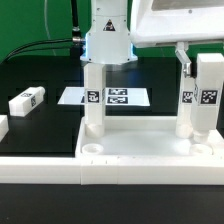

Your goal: Assemble desk

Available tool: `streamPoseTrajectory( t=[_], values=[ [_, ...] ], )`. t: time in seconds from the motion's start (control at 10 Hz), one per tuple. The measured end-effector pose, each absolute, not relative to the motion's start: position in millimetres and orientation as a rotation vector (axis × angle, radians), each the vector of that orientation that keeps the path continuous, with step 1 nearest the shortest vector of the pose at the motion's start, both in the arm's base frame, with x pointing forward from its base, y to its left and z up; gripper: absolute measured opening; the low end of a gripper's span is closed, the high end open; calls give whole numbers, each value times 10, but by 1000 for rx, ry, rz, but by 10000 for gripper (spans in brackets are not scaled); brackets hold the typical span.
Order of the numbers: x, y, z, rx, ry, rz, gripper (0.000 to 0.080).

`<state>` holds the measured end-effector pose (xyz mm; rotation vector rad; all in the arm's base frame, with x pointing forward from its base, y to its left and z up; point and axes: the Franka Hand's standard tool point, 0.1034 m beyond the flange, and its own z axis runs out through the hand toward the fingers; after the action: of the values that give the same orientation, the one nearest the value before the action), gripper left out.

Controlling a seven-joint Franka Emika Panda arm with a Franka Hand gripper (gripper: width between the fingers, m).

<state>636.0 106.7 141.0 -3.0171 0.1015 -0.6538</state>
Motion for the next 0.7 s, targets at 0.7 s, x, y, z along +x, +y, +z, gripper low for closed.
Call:
streamPoseTrajectory(
  t=[0.7],
  values=[
    [6343,1108,1258,-3031,79,-627,288]
  ],
)
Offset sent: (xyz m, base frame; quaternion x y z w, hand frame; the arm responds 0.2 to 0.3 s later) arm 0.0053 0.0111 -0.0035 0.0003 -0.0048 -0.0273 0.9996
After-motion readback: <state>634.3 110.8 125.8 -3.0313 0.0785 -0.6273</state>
